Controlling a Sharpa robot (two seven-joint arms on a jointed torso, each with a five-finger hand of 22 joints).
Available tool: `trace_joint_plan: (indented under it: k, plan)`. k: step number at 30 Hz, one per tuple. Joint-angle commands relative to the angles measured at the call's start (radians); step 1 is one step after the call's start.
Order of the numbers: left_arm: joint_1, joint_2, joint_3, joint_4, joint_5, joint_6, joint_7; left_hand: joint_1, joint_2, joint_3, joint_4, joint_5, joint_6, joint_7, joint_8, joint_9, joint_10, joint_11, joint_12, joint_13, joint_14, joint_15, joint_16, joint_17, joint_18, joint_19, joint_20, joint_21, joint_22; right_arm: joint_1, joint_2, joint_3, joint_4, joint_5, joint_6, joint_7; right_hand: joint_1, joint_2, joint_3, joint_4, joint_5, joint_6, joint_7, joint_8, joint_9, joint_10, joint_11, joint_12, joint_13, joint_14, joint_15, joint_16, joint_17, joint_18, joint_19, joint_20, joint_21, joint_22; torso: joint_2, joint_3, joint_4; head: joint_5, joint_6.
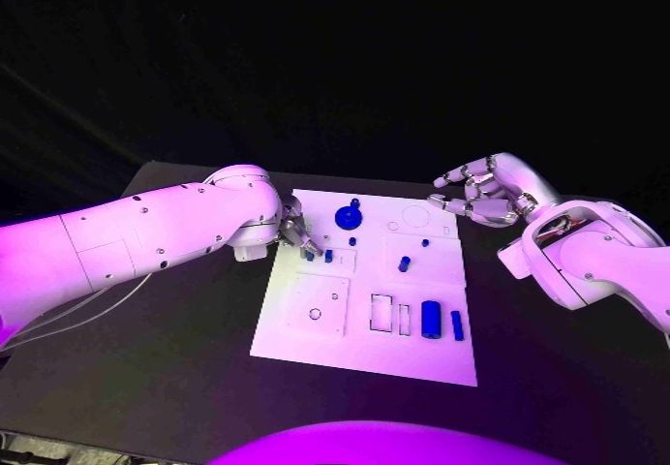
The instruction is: Assemble the parts on the task board
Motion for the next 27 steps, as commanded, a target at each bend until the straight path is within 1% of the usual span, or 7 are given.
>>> trace_joint_plan:
  k: [1, 3, 13, 16, 19, 22, 27]
  plan:
    - [0.0, 0.002, 0.0, 0.0, 0.001, 0.01, -0.011, -0.001, 0.008, -0.018, 0.005, -0.003, 0.006, -0.001, -0.007, -0.002, 0.003, 0.0, 0.003, 0.001, 0.105, -0.005, 0.002, 0.263, -0.019, 0.096, -0.008, 0.005, 0.25, 0.0, -0.001, 0.0, 0.002, -0.008, 0.005, 0.005, -0.008, 0.005, -0.006, 0.0, 0.004, -0.001, -0.001, 0.004, -0.001, -0.004, 0.001, 0.0, 0.0, 0.06, -0.006, -0.005, 0.088, 0.006, -0.005, -0.003, -0.003, 0.04, 0.0, 0.0002, 0.0, 0.0, 0.0]
    - [0.0, 0.002, 0.0, 0.0, 0.001, 0.009, -0.011, 0.005, 0.014, -0.035, 0.009, -0.003, 0.006, -0.001, -0.008, -0.002, 0.002, 0.0, 0.003, 0.001, 0.105, -0.005, 0.002, 0.263, -0.02, 0.096, -0.008, 0.005, 0.251, 0.0, -0.001, 0.0, 0.002, -0.008, 0.005, 0.005, -0.008, 0.005, -0.006, 0.0, 0.004, -0.001, -0.001, 0.004, -0.001, -0.004, 0.001, 0.0, 0.0, 0.06, -0.006, -0.005, 0.088, 0.006, -0.005, -0.003, -0.003, 0.04, 0.0, 0.0002, -0.0001, 0.0, 0.0]
    - [0.0, -0.004, 0.001, 0.004, 0.002, 0.0, -0.009, 0.014, 0.022, -0.063, 0.017, -0.002, 0.007, -0.001, -0.011, -0.004, 0.002, 0.0, 0.003, 0.001, 0.105, -0.005, 0.002, 0.263, -0.019, 0.096, -0.008, 0.005, 0.25, 0.0, -0.001, 0.0, 0.002, -0.008, 0.006, 0.005, -0.008, 0.005, -0.006, 0.0, 0.004, -0.001, -0.001, 0.004, -0.001, -0.004, 0.001, 0.0, 0.0, 0.06, -0.006, -0.005, 0.088, 0.006, -0.005, -0.003, -0.003, 0.04, 0.0, -0.0005, 0.0004, -0.001, 0.0]
    - [0.0, -0.01, 0.001, 0.012, 0.003, -0.018, -0.001, 0.016, 0.023, -0.072, 0.019, -0.002, 0.006, 0.0, -0.012, -0.004, 0.0, 0.0, 0.001, -0.001, 0.105, -0.005, 0.002, 0.263, -0.019, 0.095, -0.008, 0.004, 0.249, 0.0, 0.0, 0.0, 0.001, -0.008, 0.005, 0.006, -0.008, 0.005, -0.006, 0.0, 0.004, -0.001, -0.001, 0.004, -0.001, -0.004, 0.001, 0.0, 0.0, 0.06, -0.006, -0.005, 0.088, 0.006, -0.005, -0.003, -0.003, 0.04, 0.0, -0.0007, -0.0003, -0.001, 0.002]
    - [0.0, -0.018, 0.003, 0.02, 0.018, -0.056, 0.019, 0.022, 0.024, -0.104, 0.026, -0.002, -0.001, 0.003, -0.015, -0.004, -0.01, 0.003, -0.014, -0.017, 0.105, -0.003, 0.002, 0.263, -0.015, 0.084, -0.007, -0.006, 0.235, 0.0, 0.0, 0.0, 0.0, -0.008, 0.005, 0.006, -0.008, 0.005, -0.006, 0.0, 0.004, -0.001, -0.001, 0.004, -0.001, -0.004, 0.001, 0.0, 0.0, 0.06, -0.006, -0.005, 0.088, 0.006, -0.005, -0.003, -0.003, 0.04, 0.0, -0.0004, -0.0002, -0.002, 0.002]
    - [0.001, -0.025, 0.007, 0.025, 0.043, -0.107, 0.048, 0.029, 0.025, -0.138, 0.029, -0.002, -0.017, 0.009, -0.019, -0.004, -0.039, 0.008, -0.064, -0.068, 0.105, 0.001, 0.002, 0.263, -0.006, 0.06, -0.006, -0.029, 0.203, -0.001, 0.0, 0.0, 0.0, -0.008, 0.005, 0.006, -0.011, 0.005, -0.008, 0.001, 0.004, -0.001, -0.001, 0.004, -0.002, -0.005, 0.001, -0.001, -0.002, 0.059, -0.006, -0.006, 0.085, 0.007, -0.006, -0.003, -0.005, 0.038, -0.001, 0.0, 0.0004, -0.003, 0.004]
    - [0.002, -0.038, 0.018, 0.036, 0.092, -0.187, 0.092, 0.036, 0.038, -0.186, 0.033, -0.001, -0.037, 0.016, -0.019, -0.005, -0.068, 0.015, -0.107, -0.115, 0.101, 0.005, -0.007, 0.25, 0.002, 0.04, -0.004, -0.05, 0.175, -0.001, 0.0, 0.0, -0.001, -0.01, 0.006, 0.005, -0.011, 0.005, -0.008, 0.001, 0.005, -0.001, -0.001, 0.004, -0.002, -0.005, 0.001, -0.001, -0.002, 0.059, -0.006, -0.006, 0.085, 0.007, -0.006, -0.003, -0.005, 0.038, 0.0, -0.0006, 0.0007, -0.002, 0.009]
